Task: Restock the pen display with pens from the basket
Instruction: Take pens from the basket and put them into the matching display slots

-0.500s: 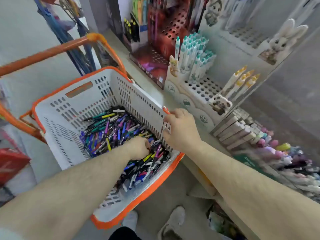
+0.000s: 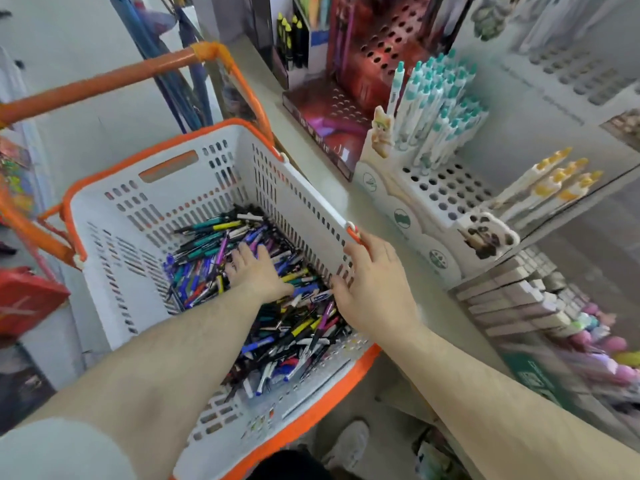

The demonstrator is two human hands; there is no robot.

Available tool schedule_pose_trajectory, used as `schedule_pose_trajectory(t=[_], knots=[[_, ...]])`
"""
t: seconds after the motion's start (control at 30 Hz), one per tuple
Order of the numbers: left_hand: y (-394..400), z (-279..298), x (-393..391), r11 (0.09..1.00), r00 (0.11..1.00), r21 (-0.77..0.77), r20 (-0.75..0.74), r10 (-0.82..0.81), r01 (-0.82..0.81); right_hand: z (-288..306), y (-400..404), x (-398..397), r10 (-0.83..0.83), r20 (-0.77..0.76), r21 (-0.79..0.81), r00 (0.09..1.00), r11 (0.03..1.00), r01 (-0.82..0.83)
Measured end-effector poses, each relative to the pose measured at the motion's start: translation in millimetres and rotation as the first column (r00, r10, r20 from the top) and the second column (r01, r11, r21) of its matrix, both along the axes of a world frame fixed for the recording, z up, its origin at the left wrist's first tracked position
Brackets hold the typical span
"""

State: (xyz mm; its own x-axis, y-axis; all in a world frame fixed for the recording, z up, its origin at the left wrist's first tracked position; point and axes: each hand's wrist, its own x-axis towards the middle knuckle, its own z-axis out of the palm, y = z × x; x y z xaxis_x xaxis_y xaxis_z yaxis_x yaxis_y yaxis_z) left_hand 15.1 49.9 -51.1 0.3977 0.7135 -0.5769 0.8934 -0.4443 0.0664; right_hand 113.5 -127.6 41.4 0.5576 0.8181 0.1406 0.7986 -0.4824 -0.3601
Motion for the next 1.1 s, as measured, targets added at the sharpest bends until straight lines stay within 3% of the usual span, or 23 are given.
schedule_pose_trajectory(t=[0.2, 0.47, 0.67, 0.77, 0.83, 0.97, 1.1], knots=[[16, -23, 7, 0.988, 0.993, -0.105, 0.034, 0.115, -0.111, 4, 1, -4, -0.065, -0.032, -0.063, 0.997, 0.996, 0.063], [7, -25, -2, 0.984, 0.986, -0.088, -0.042, -0.16, 0.156, 9, 0, -4, -0.09, -0.052, -0.12, 0.995, 0.989, 0.083], [-18, -20, -7, 0.911, 0.913, 0.045, -0.021, -0.409, 0.409, 8, 0, -4, -0.084, -0.039, -0.152, 0.996, 0.985, 0.077], [-27, -14, -1, 0.868, 0.865, 0.028, -0.106, -0.49, 0.495, 7, 1, -6, -0.086, -0.045, -0.147, 0.995, 0.986, 0.079], [-31, -11, 11, 0.857, 0.851, 0.017, -0.132, -0.508, 0.515, 8, 1, -6, -0.093, -0.053, -0.149, 0.994, 0.985, 0.084], [-37, -11, 27, 0.903, 0.905, -0.051, -0.002, -0.426, 0.426, 10, 1, -6, -0.092, -0.062, -0.169, 0.994, 0.982, 0.08], [-20, -11, 17, 0.89, 0.895, -0.094, 0.061, -0.443, 0.447, 11, 0, -5, -0.106, -0.081, -0.155, 0.991, 0.984, 0.092]])
